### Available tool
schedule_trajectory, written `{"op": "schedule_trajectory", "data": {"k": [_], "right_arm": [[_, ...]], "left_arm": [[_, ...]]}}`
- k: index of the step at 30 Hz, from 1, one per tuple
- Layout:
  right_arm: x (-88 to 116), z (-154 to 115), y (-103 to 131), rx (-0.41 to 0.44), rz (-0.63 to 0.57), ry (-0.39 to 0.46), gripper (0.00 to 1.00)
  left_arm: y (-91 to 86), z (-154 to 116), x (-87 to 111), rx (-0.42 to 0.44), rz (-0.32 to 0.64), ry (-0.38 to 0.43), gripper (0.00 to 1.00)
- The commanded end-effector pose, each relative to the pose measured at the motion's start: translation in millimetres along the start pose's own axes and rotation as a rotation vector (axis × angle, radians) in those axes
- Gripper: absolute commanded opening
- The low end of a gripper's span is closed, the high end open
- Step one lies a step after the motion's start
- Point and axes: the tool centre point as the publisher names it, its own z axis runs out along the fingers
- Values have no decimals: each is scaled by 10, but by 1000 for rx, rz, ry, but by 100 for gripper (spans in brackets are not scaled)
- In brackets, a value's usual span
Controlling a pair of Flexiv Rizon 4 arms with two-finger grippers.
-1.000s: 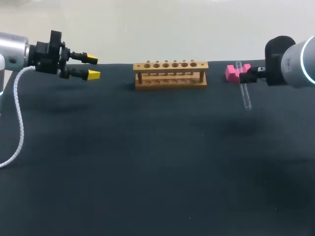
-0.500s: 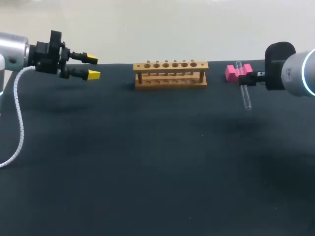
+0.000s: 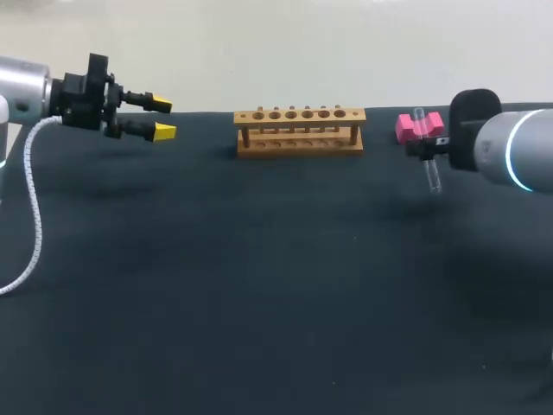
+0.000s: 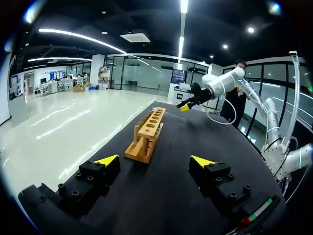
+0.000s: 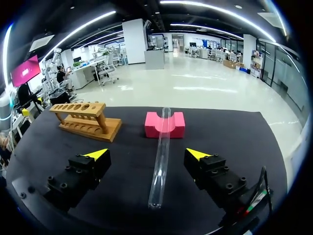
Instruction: Grasp the test tube, adjust it, and insert it.
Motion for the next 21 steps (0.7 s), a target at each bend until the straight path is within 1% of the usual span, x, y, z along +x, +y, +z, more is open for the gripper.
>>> {"op": "schedule_trajectory", "data": {"k": [1,13,21], "right_arm": [[14,174,-30,-32,3,-192,100],[16,436,-103,-55,9,-187,100],[35,533,-157,-66,23,-169,100]], "left_arm": [[14,-1,11,3,3,-3,100],[14,-1,11,3,3,-3,100],[14,-1,11,3,3,-3,100]]}}
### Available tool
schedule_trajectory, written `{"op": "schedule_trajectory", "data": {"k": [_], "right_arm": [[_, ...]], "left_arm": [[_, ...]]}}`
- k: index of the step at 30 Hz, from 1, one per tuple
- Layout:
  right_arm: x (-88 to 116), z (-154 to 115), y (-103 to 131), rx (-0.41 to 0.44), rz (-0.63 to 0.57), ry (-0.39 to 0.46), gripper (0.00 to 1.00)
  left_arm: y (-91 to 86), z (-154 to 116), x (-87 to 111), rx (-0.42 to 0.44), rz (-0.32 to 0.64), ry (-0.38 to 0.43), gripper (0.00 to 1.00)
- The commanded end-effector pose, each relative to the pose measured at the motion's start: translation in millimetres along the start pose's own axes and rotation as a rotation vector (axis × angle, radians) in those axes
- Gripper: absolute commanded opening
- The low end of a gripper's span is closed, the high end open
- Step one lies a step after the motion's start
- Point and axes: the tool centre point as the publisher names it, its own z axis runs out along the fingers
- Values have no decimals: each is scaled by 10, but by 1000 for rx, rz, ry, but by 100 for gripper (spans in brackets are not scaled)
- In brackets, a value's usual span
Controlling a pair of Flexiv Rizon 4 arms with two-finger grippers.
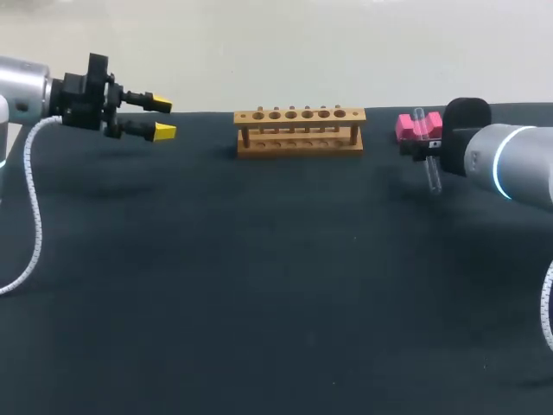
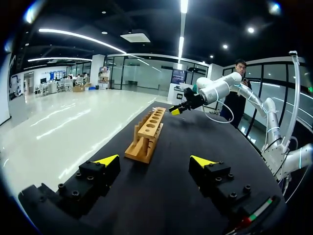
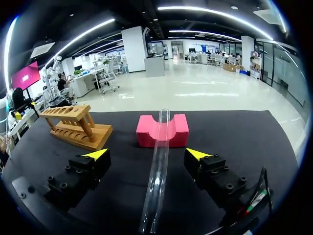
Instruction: Grasp the test tube, adjust it, and insert it.
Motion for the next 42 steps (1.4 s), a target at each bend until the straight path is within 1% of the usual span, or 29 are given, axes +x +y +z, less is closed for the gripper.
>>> {"op": "schedule_trajectory", "data": {"k": [1,13,24,29,30,33,34,35,36,37,39,42], "right_arm": [[41,69,-48,-46,2,-97,100],[91,180,-124,-46,15,-62,100],[91,287,-147,-57,12,-32,100],[102,328,-156,-58,9,-15,96],[102,334,-159,-57,8,-14,94],[102,354,-167,-57,8,-8,72],[101,362,-169,-56,8,-5,69],[100,367,-171,-56,8,-3,69],[99,372,-171,-57,7,-1,64],[99,376,-169,-57,5,1,48],[102,387,-162,-58,3,8,45],[109,396,-154,-57,2,14,46]], "left_arm": [[14,-2,12,3,3,-3,100],[14,-2,12,3,3,-3,100],[14,-2,12,3,3,-3,100],[14,-2,12,3,3,-3,100],[14,-2,12,3,3,-3,100],[14,-2,12,3,3,-3,100],[14,-2,12,3,3,-3,100],[14,-2,12,3,3,-3,100],[14,-2,12,3,3,-3,100],[14,-2,12,3,3,-3,100],[14,-2,12,3,3,-3,100],[14,-2,12,3,3,-3,100]]}}
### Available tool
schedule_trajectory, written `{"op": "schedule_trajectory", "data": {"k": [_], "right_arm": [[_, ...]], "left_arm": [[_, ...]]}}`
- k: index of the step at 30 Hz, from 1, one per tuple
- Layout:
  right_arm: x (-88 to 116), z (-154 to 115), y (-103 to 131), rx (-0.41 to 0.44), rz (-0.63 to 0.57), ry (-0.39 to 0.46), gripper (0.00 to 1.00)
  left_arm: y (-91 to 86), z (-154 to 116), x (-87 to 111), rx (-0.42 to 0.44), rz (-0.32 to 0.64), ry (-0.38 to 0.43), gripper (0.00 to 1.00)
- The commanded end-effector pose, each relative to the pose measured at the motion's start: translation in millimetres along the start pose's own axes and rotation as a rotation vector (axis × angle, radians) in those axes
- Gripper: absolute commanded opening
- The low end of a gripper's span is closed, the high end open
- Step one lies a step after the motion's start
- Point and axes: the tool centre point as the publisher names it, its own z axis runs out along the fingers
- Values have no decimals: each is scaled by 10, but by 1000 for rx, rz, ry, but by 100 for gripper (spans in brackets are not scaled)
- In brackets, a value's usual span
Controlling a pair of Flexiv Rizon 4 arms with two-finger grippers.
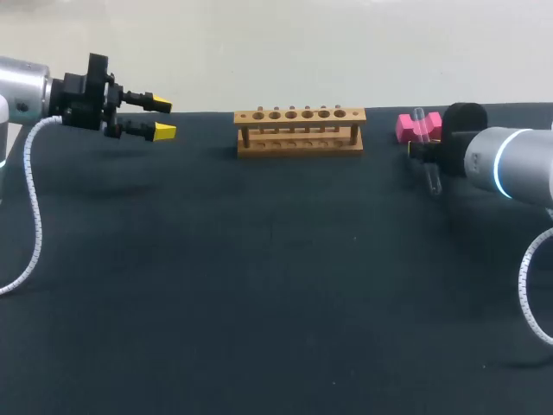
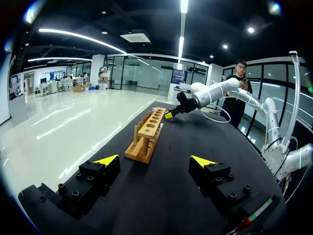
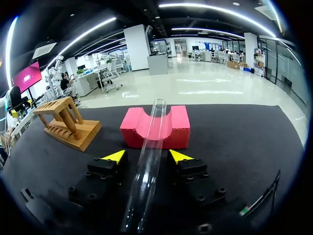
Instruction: Grasp the test tube, adjust it, and insert it.
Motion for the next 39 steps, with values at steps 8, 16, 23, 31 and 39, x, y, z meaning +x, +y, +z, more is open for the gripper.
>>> {"op": "schedule_trajectory", "data": {"k": [8,16,23,31,39], "right_arm": [[-3,37,-18,1,6,15,22],[-13,-34,5,27,23,28,0],[-63,-151,55,82,53,35,0],[-224,-407,195,172,92,37,0],[-373,-677,471,257,146,38,0]], "left_arm": [[13,-2,11,3,3,-3,100],[13,-2,11,3,3,-3,100],[13,-2,11,3,3,-3,100],[13,-2,11,3,3,-3,100],[13,-2,11,3,3,-3,100]]}}
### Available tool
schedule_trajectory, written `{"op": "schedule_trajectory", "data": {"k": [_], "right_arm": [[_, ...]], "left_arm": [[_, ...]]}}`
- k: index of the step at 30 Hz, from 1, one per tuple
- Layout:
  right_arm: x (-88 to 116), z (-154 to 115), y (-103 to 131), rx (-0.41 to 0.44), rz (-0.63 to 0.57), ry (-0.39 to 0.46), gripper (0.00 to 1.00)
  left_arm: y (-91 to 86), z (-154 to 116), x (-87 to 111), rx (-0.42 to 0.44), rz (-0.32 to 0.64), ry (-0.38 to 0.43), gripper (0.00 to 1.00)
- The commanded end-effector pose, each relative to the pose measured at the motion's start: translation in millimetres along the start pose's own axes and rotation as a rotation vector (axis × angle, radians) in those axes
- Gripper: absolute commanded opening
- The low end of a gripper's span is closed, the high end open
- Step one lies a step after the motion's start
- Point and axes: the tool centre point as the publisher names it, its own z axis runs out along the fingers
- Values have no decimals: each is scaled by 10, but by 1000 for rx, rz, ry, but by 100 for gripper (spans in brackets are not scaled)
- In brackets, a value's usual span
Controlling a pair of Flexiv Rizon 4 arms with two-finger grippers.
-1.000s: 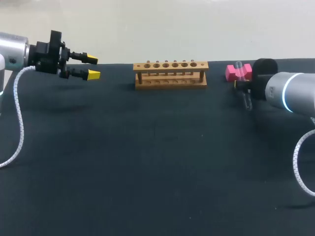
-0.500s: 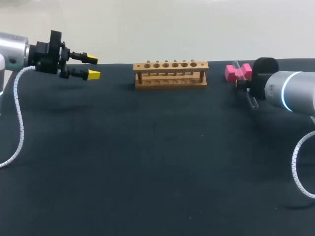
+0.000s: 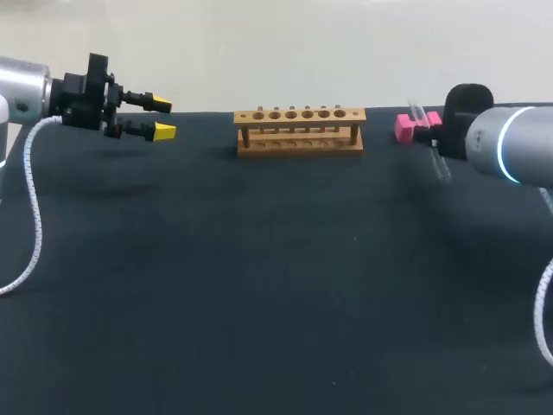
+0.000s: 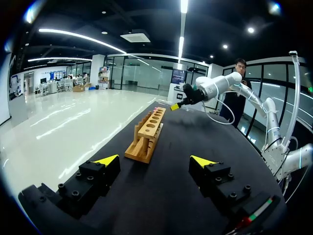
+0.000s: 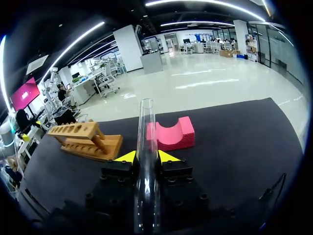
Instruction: Grasp the test tube, adjust it, and insert it.
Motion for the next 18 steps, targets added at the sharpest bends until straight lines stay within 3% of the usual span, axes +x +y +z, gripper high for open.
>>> {"op": "schedule_trajectory", "data": {"k": [1,8,18], "right_arm": [[-52,-233,161,261,14,0,0],[-94,-326,425,343,65,-33,0],[-68,-273,816,397,91,-52,0]], "left_arm": [[13,-1,12,3,3,-3,100],[13,-1,12,3,3,-3,100],[13,-1,12,3,3,-3,100]]}}
